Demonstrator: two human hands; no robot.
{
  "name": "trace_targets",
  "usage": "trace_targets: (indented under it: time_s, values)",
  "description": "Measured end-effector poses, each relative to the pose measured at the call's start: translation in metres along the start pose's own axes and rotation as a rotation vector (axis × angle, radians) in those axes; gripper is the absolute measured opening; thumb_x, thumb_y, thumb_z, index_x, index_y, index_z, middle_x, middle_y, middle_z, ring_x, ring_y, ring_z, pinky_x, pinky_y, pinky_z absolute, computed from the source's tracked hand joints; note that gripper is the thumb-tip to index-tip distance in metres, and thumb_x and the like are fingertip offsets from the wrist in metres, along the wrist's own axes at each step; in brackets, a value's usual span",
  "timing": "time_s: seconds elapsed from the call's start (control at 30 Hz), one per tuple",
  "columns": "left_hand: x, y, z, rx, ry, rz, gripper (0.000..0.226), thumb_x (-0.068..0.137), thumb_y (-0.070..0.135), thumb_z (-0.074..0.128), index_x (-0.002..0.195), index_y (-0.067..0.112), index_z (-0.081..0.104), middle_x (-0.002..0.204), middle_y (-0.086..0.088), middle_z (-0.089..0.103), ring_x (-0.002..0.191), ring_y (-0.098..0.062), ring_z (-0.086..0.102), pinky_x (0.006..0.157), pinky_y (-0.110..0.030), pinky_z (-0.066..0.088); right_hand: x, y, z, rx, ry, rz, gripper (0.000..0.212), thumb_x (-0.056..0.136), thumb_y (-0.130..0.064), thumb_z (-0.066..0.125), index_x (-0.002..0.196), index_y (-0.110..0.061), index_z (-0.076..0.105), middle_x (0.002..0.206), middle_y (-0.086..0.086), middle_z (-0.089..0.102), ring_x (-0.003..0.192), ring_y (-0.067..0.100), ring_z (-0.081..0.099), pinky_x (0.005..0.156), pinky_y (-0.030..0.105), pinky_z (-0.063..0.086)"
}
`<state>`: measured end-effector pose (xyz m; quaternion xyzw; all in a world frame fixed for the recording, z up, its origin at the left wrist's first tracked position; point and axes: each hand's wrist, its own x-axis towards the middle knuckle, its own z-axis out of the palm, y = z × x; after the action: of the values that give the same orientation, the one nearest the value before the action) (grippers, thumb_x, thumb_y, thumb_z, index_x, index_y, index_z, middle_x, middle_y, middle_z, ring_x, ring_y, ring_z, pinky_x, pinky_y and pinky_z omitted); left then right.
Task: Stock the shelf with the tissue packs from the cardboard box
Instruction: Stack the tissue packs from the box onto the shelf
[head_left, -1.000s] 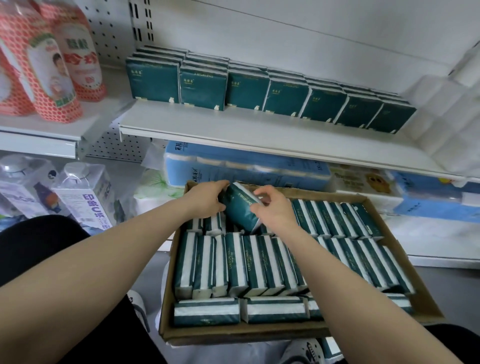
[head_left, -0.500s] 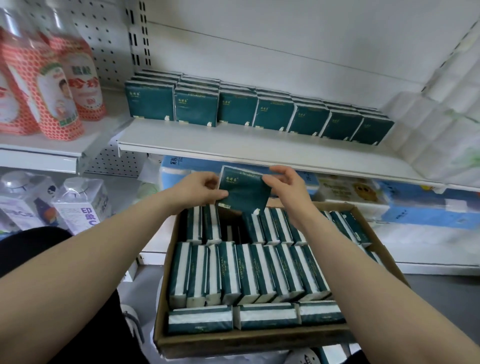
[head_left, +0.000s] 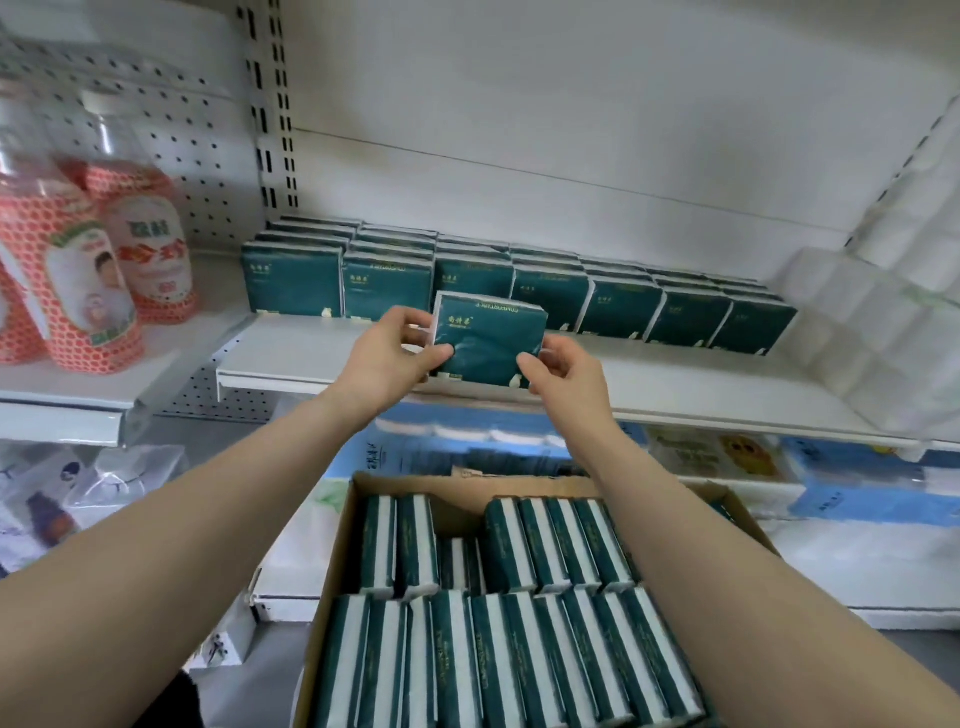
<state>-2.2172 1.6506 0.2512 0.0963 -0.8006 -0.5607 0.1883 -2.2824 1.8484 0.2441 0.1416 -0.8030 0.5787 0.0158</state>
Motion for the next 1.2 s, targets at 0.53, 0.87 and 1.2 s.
trace_targets:
  time_s: [0.53,0.87,1.2]
  values:
    - [0.072,-0.039,0.021,0.267,0.104,0.137,0.042,0.087,0.013,0.065,0.128,0.017,0.056,0.105,-0.002,0.064,0.089,-0.019,0.065,0.089,-0.030,0.050,0.090,0.023,0.042,-0.219,0.120,-0.072,0.026,0.092,-0.021,0.059,0.118,-0.016,0.059,0.106,0.007,0.063,0.096,0.022,0.059,0.083,0.035,0.049]
    - [0.074,-0.045,0.025,0.216,0.134,0.115,0.039,0.087,0.011,0.066,0.122,0.016,0.050,0.105,0.003,0.065,0.092,-0.014,0.065,0.088,-0.029,0.050,0.091,0.033,0.041,-0.159,0.108,-0.094,0.036,0.094,-0.017,0.061,0.129,-0.016,0.050,0.109,0.000,0.062,0.091,0.010,0.059,0.079,0.018,0.045]
    - [0.076,-0.048,0.024,0.393,0.139,0.186,0.047,0.087,0.013,0.064,0.134,0.015,0.056,0.121,-0.007,0.060,0.107,-0.020,0.061,0.096,-0.021,0.041,0.088,0.033,0.040,-0.122,0.076,-0.127,0.032,0.094,-0.014,0.061,0.125,-0.015,0.054,0.104,-0.008,0.060,0.088,0.000,0.057,0.081,0.014,0.043]
